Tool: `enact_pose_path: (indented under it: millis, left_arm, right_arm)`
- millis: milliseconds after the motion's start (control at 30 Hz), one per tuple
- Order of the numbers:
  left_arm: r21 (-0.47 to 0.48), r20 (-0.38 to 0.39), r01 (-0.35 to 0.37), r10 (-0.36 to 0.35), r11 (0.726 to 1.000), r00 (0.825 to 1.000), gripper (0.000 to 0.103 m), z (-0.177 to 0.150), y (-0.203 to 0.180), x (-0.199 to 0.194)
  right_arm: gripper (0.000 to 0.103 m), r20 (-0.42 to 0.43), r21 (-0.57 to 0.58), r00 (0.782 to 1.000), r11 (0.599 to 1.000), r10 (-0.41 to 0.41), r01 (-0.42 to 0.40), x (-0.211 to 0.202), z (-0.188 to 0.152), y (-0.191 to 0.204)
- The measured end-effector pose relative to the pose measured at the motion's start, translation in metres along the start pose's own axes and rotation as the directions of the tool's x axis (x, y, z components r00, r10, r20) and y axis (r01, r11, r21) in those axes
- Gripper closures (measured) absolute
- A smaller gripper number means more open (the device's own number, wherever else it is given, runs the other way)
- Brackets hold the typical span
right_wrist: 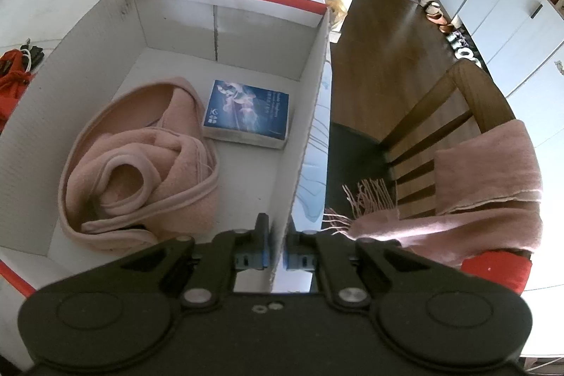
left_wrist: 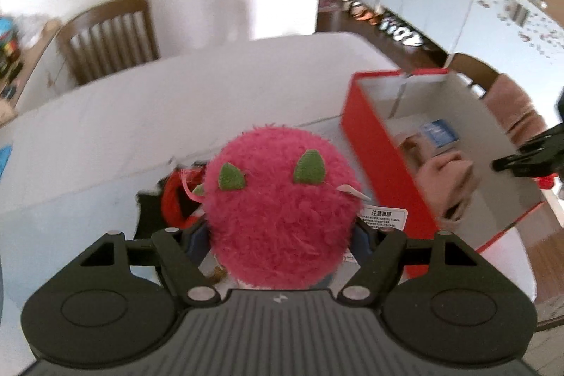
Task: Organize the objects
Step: 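Carry the pink fuzzy ball into the box and open the left tool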
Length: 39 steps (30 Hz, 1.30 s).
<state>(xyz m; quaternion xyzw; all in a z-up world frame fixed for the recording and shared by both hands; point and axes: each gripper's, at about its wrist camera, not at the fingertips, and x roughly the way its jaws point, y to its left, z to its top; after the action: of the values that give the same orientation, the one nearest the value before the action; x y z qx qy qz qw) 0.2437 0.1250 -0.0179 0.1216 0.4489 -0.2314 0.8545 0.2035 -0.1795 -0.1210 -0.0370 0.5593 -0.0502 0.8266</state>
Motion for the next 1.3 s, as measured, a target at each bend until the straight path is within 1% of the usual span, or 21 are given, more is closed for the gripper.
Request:
enact_pose_path:
  millis: [233,367,433,567,633,733,867,1000,1100,1200,1300]
  left_arm:
    - [0.104,0.025,0.094,-0.097,0.990,0.995,0.027,0.031,-0.054,0.000]
    - [0.159,0.027,0.134,-0.140,0.978,0.990,0.027,0.049,-0.088,0.011]
    - [0.200,0.023,0.154,-0.162,0.968,0.987,0.027,0.058,-0.107,0.019]
    - [0.256,0.019,0.167,-0.178,0.952,0.984,0.027,0.073,-0.136,0.038]
    - [0.274,0.018,0.163,-0.175,0.948,0.984,0.027,0.079,-0.147,0.049]
    - [0.287,-0.003,0.173,-0.180,0.942,0.984,0.027,0.089,-0.160,0.066]
    - [0.316,-0.035,0.172,-0.169,0.933,0.985,0.027,0.094,-0.176,0.090]
    - [0.378,-0.056,0.151,-0.140,0.913,0.989,0.027,0.094,-0.197,0.112]
    - [0.409,-0.086,0.143,-0.118,0.901,0.989,0.026,0.094,-0.207,0.129]
    - [0.462,-0.114,0.157,-0.117,0.873,0.987,0.026,0.089,-0.215,0.139]
    - [0.487,-0.147,0.156,-0.096,0.859,0.985,0.026,0.086,-0.222,0.151]
  right_arm:
    - [0.098,0.004,-0.012,1.000,1.000,0.005,-0.004,0.000,0.000,0.001]
    - [0.098,0.005,-0.012,1.000,1.000,0.006,-0.006,0.000,-0.001,0.001]
    - [0.098,0.005,-0.011,1.000,1.000,0.007,-0.007,0.000,-0.001,0.001]
    - [0.098,0.006,-0.007,1.000,1.000,0.013,-0.013,0.000,-0.002,-0.001]
    - [0.098,0.007,-0.005,1.000,1.000,0.017,-0.017,0.000,-0.002,-0.001]
    - [0.098,0.007,-0.003,1.000,1.000,0.018,-0.018,0.000,-0.002,-0.002]
    - [0.098,0.008,-0.002,1.000,1.000,0.022,-0.022,0.000,-0.002,-0.003]
    - [0.098,0.008,-0.002,1.000,1.000,0.025,-0.025,0.000,-0.001,-0.003]
    - [0.098,0.008,0.000,1.000,1.000,0.026,-0.026,0.000,-0.001,-0.003]
    - [0.098,0.008,0.009,1.000,1.000,0.028,-0.028,0.000,-0.001,-0.003]
    - [0.098,0.008,0.010,1.000,0.999,0.030,-0.030,0.000,-0.001,-0.004]
